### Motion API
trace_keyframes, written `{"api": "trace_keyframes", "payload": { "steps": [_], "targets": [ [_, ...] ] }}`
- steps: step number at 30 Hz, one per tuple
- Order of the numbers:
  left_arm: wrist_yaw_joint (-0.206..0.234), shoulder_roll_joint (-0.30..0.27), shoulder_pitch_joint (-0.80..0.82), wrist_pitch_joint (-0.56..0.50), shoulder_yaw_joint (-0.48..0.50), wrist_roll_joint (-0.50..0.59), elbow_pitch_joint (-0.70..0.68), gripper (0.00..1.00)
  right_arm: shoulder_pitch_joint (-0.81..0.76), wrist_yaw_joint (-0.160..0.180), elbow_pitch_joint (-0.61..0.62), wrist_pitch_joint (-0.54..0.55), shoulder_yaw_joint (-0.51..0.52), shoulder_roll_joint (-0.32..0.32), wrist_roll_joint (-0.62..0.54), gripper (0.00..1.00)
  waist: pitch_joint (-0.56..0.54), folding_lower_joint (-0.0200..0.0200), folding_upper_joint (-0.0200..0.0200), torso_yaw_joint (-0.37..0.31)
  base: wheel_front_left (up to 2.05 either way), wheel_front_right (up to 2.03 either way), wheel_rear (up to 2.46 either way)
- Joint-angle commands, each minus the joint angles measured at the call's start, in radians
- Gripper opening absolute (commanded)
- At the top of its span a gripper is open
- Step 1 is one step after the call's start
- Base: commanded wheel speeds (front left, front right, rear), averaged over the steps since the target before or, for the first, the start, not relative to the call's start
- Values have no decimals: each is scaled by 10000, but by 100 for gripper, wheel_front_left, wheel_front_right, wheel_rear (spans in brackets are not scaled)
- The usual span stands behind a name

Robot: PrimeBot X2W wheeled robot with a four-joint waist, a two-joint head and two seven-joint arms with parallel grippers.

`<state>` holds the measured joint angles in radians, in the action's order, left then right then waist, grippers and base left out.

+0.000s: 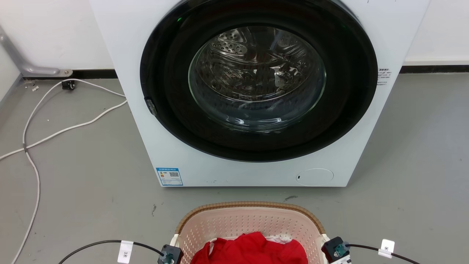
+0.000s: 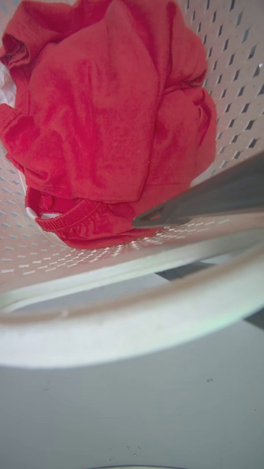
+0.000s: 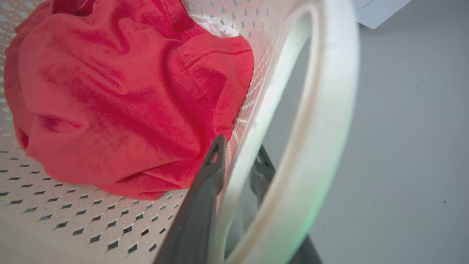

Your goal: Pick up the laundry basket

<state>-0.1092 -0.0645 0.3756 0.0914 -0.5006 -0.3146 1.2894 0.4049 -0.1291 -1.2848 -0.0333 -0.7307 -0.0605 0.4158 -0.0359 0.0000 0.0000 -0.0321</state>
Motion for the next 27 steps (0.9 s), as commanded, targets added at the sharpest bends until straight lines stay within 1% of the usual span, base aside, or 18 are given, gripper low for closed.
{"api": "trace_keyframes", "payload": {
  "steps": [1,27],
  "targets": [
    [28,-284,-44,60,-37,-7,-24,0,-153,-28,-67,42,-96,-269,-41,0,-5,0,0,-1,0,0,0],
    [69,-328,-62,56,-316,-255,-23,0,-158,-29,-66,52,-207,-273,86,0,-54,0,0,3,0,0,0]
  ]
}}
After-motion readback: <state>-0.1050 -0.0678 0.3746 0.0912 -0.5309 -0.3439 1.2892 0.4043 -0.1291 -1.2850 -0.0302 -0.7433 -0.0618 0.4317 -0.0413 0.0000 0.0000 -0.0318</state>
